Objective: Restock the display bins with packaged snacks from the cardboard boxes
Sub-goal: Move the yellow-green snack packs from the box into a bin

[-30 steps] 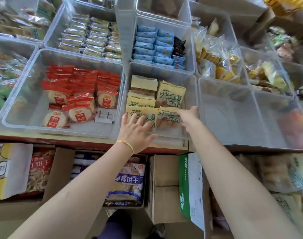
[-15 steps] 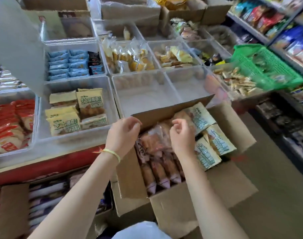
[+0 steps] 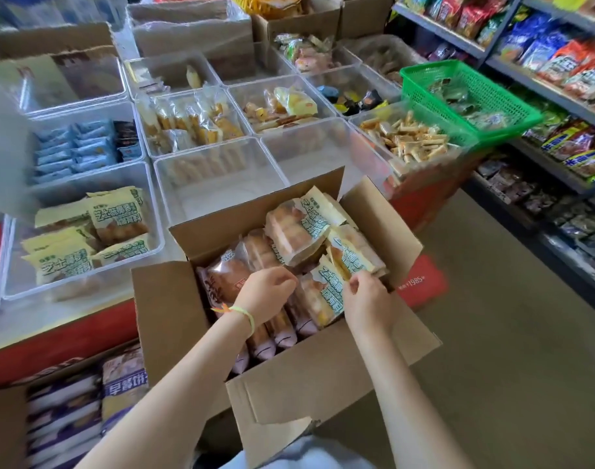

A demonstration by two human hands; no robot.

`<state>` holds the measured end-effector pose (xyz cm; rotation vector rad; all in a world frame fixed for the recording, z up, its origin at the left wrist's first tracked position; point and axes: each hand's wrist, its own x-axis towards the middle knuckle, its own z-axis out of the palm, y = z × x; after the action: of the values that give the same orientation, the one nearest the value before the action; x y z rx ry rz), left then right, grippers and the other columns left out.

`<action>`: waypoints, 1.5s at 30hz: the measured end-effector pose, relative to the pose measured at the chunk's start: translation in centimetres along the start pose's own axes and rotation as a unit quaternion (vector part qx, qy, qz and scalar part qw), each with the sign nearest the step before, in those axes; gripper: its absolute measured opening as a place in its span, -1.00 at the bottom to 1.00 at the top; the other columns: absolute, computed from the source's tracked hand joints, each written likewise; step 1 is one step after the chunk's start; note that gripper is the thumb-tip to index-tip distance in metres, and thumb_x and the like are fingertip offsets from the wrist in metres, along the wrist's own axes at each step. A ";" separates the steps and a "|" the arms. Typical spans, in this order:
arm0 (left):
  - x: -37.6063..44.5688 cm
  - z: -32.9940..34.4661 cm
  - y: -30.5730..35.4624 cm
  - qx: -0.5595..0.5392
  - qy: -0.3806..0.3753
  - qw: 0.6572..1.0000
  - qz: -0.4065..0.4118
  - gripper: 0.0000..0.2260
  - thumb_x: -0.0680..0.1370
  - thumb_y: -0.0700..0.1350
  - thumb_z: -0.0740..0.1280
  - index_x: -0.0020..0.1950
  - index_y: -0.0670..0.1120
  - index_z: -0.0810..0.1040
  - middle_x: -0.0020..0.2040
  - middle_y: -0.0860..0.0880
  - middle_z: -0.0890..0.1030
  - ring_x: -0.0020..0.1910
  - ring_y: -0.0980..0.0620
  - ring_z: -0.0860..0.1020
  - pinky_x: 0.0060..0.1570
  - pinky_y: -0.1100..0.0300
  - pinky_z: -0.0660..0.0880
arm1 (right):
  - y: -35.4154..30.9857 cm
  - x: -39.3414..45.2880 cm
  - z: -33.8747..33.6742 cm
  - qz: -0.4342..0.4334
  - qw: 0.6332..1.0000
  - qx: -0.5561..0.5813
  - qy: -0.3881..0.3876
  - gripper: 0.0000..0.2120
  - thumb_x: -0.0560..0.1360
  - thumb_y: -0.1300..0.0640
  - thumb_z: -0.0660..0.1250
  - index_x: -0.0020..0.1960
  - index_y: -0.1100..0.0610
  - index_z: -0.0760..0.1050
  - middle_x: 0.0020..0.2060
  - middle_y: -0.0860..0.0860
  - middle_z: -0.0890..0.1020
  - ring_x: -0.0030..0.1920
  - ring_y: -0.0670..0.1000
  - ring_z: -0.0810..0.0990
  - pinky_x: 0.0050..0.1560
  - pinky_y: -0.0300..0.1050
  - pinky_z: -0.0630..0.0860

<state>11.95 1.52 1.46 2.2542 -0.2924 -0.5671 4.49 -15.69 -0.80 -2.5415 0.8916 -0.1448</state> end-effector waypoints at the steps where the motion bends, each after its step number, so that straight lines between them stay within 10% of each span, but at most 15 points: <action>1: 0.0 0.3 0.1 0.000 -0.002 1.000 -0.006 -0.82 0.55 -0.12 0.27 -0.04 -0.01 0.68 -0.17 0.07 0.65 -0.16 0.05 0.59 -0.05 0.16 0.54 | 0.2 -0.1 0.5 -0.011 1.000 0.001 -0.016 -0.89 0.60 0.08 0.29 0.03 0.11 0.53 0.00 0.01 0.61 -0.11 0.09 0.59 -0.27 -0.08 0.50; 19: 0.5 2.4 -0.6 0.003 -0.009 0.998 -0.058 -0.83 0.55 -0.09 0.27 -0.05 0.06 0.66 -0.13 0.06 0.67 -0.09 0.01 0.60 -0.04 0.16 0.52 | 1.2 0.4 -0.5 0.135 0.928 0.331 -0.109 -0.72 0.53 0.05 0.42 -0.24 0.23 0.56 -0.45 0.06 0.59 -0.40 -0.01 0.53 -0.32 -0.14 0.43; 24: 0.7 2.2 0.1 -0.025 -0.008 0.998 -0.060 -0.82 0.54 -0.11 0.26 -0.11 0.06 0.65 -0.19 0.01 0.67 -0.11 -0.07 0.62 -0.06 0.05 0.56 | 0.9 0.8 -1.2 0.098 0.963 0.244 0.052 -0.65 0.50 -0.11 0.43 -0.07 0.16 0.44 -0.23 -0.03 0.56 -0.26 0.00 0.53 -0.38 -0.14 0.35; 29: 0.1 1.8 1.2 -0.070 0.010 0.996 -0.053 -0.81 0.53 -0.15 0.26 -0.07 0.03 0.67 -0.16 0.00 0.68 -0.09 -0.07 0.63 -0.06 0.07 0.57 | 1.3 2.7 -0.7 -0.110 0.969 0.146 0.164 -0.88 0.52 0.24 0.43 0.03 0.26 0.64 0.06 0.13 0.57 0.08 0.16 0.52 0.04 0.05 0.55; 36: -1.3 -1.6 2.1 -0.302 -0.037 0.952 0.021 -0.43 0.47 0.06 0.48 0.44 0.13 0.36 0.28 0.08 0.57 0.21 0.09 0.58 0.16 0.06 0.56 | -4.2 0.3 -5.4 -0.092 0.910 0.399 0.061 -0.86 0.67 0.13 0.21 0.02 0.12 0.53 -0.12 -0.13 0.63 -0.06 -0.20 0.61 -0.08 -0.38 0.49; 41: -3.5 -4.9 1.0 -0.417 -0.049 0.906 0.048 -0.47 0.41 0.00 0.52 0.33 0.01 0.47 0.24 -0.07 0.62 0.24 -0.11 0.58 0.25 -0.22 0.49 | -9.7 -1.3 -4.5 0.012 0.863 0.504 -0.042 -0.84 0.65 0.02 0.26 0.10 0.03 0.59 0.02 0.00 0.69 0.05 -0.02 0.66 0.15 0.07 0.60; 45: -5.6 -10.2 -1.8 -0.425 0.041 0.902 0.060 -0.55 0.34 0.01 0.53 0.19 -0.03 0.55 0.13 -0.14 0.66 0.08 -0.09 0.62 0.14 -0.16 0.54 | -14.6 -2.6 -4.6 -0.020 0.812 0.553 -0.185 -0.78 0.55 0.04 0.37 0.13 0.13 0.59 0.03 0.07 0.71 0.04 0.01 0.70 0.01 -0.10 0.61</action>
<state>12.04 11.40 7.93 1.3939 -0.1020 -0.4171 9.63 -5.64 9.81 -1.4025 0.3809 -0.1196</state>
